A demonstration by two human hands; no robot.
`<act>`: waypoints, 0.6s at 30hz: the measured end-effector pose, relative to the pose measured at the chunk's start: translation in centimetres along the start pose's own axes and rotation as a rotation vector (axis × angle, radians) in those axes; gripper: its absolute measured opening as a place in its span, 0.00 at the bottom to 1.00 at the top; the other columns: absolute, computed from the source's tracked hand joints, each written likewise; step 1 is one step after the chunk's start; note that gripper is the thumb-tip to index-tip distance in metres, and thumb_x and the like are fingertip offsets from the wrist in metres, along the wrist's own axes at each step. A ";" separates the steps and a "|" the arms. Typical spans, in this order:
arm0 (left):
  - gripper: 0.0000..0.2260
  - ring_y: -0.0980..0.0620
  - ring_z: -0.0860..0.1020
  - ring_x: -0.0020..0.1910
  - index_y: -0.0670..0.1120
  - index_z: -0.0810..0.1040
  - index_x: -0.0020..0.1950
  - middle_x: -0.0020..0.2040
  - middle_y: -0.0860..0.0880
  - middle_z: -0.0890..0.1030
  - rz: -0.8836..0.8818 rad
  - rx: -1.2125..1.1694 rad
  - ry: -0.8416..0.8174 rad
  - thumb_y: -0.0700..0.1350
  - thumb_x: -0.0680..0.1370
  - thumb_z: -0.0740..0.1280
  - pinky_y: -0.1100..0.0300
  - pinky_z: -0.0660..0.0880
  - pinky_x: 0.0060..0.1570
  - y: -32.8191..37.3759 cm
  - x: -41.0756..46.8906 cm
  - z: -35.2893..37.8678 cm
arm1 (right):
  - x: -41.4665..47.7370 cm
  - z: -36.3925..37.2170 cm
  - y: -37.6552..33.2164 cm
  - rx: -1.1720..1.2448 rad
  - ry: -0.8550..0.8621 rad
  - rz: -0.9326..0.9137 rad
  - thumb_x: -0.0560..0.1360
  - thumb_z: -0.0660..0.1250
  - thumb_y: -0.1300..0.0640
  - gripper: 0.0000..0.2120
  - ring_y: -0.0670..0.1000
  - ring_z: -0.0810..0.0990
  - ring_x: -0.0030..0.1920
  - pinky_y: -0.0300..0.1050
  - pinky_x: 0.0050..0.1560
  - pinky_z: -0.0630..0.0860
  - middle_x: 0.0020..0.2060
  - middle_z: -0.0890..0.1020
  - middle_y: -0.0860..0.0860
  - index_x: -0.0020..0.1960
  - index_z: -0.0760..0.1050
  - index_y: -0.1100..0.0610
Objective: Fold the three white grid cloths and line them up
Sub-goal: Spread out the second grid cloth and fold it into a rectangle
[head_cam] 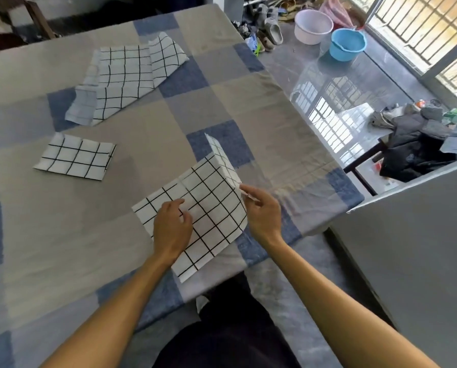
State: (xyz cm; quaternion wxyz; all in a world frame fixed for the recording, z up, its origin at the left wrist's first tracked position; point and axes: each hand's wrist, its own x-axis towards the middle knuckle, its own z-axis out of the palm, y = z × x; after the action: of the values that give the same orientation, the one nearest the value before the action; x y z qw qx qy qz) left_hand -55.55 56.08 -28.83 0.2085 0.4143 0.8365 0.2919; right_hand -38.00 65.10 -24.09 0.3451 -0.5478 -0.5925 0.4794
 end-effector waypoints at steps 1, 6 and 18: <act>0.15 0.47 0.72 0.60 0.44 0.73 0.65 0.61 0.44 0.75 -0.008 -0.020 0.027 0.43 0.79 0.62 0.56 0.67 0.60 -0.2 -0.1 -0.2 | -1.1 0.5 -0.1 -0.061 -0.007 -0.119 0.75 0.68 0.65 0.10 0.42 0.80 0.48 0.34 0.50 0.76 0.49 0.83 0.49 0.54 0.82 0.57; 0.13 0.46 0.75 0.57 0.42 0.75 0.63 0.59 0.42 0.77 -0.174 -0.184 0.231 0.42 0.80 0.58 0.58 0.69 0.55 -1.3 -0.4 -1.9 | -5.8 3.0 1.4 -0.378 -0.141 -0.553 0.70 0.66 0.64 0.14 0.51 0.78 0.52 0.42 0.54 0.71 0.51 0.81 0.48 0.53 0.82 0.53; 0.10 0.48 0.75 0.51 0.42 0.75 0.59 0.55 0.43 0.77 -0.121 -0.140 0.341 0.41 0.80 0.59 0.54 0.72 0.51 -2.8 -2.4 -3.8 | -11.2 3.2 5.9 -0.755 -0.599 -0.662 0.74 0.63 0.39 0.20 0.54 0.71 0.66 0.52 0.65 0.66 0.64 0.75 0.52 0.61 0.76 0.48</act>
State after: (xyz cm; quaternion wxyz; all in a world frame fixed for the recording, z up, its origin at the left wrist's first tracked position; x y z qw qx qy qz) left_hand -58.07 51.57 -27.62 0.1092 0.2923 0.8606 0.4025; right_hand -37.32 53.12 -29.29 0.0746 -0.2589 -0.9337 0.2357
